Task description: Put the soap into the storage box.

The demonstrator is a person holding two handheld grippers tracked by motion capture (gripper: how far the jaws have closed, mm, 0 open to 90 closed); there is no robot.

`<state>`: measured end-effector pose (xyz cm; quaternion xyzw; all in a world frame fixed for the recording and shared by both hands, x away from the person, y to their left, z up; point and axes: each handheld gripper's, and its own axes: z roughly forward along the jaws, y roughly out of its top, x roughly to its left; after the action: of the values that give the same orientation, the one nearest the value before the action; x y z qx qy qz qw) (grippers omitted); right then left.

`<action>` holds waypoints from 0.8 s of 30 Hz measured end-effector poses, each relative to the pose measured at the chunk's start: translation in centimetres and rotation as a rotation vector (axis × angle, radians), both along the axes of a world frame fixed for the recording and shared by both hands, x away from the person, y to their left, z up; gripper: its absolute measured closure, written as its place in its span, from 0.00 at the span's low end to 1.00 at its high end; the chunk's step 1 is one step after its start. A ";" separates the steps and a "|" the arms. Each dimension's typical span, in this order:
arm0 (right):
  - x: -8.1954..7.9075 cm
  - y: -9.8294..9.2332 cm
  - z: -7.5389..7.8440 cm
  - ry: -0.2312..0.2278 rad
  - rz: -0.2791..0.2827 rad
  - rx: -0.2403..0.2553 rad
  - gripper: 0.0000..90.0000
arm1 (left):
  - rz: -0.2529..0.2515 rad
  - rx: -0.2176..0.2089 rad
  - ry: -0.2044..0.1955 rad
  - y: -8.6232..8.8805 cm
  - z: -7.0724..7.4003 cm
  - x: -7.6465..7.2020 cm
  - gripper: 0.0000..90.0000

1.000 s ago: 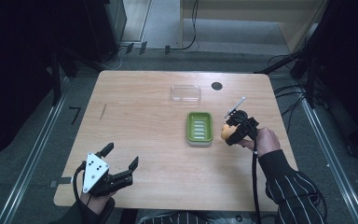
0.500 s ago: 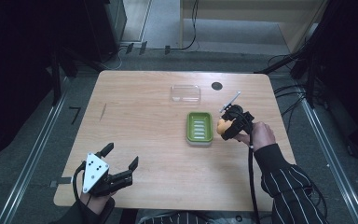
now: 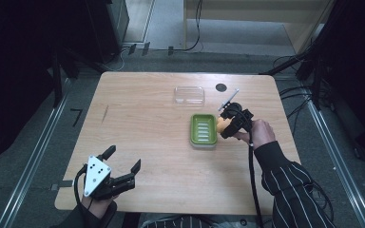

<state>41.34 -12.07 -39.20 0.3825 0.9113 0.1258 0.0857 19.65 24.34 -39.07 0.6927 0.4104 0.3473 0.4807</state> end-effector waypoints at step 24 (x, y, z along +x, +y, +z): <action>1.2 2.7 -0.2 -0.010 0.053 -0.010 0.44 | 0.002 -0.001 -0.002 0.1 0.0 -0.1 0.15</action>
<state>42.54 -9.37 -39.37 0.3570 0.9214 0.1255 0.0888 19.57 24.42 -39.09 0.6918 0.4107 0.3483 0.4810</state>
